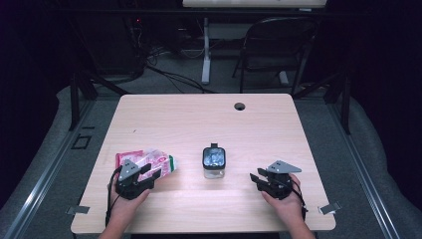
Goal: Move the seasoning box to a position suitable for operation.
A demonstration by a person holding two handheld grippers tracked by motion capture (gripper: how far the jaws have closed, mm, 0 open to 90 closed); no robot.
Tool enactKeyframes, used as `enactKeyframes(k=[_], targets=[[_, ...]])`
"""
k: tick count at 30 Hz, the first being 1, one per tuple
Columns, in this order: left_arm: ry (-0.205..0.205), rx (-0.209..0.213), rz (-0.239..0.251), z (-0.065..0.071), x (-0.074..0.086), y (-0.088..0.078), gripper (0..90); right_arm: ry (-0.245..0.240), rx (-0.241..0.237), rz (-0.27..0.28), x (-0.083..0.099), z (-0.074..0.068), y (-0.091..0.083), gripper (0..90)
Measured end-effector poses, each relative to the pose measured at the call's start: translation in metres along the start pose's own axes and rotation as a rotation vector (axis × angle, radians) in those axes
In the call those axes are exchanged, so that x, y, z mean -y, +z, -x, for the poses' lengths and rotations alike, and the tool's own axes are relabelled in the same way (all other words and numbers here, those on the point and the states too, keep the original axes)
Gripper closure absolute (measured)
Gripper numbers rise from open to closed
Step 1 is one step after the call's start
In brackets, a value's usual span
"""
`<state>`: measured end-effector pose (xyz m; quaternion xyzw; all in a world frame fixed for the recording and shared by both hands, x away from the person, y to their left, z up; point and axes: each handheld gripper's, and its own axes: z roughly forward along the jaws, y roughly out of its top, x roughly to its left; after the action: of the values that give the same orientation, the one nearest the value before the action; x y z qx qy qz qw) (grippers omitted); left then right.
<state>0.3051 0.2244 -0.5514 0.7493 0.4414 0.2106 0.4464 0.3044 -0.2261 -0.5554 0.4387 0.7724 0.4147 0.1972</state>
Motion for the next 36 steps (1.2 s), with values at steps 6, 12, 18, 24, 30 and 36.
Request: enactKeyframes(k=[6, 12, 18, 24, 30, 36], targets=[[-0.011, -0.008, 0.0, 0.004, 0.003, -0.001, 57.2, -0.008, -0.014, 0.002, -0.008, -0.002, 0.007, 65.4], [0.02, -0.005, 0.001, 0.01, 0.006, -0.007, 58.1, -0.01, -0.04, 0.021, -0.021, -0.009, 0.019, 68.2], [0.02, -0.013, 0.013, 0.013, 0.004, -0.009, 61.9, -0.051, -0.059, 0.016, -0.035, -0.019, 0.038, 72.3], [0.05, -0.004, 0.01, 0.022, -0.001, -0.006, 75.0, -0.062, -0.064, 0.008, -0.044, -0.026, 0.052, 77.3], [0.098, 0.028, -0.019, 0.04, -0.013, 0.013, 82.4, -0.068, -0.072, 0.017, -0.049, -0.03, 0.059, 80.8], [0.079, 0.059, -0.029, 0.049, -0.023, 0.033, 90.0, -0.067, -0.072, 0.009, -0.051, -0.029, 0.066, 82.1]])
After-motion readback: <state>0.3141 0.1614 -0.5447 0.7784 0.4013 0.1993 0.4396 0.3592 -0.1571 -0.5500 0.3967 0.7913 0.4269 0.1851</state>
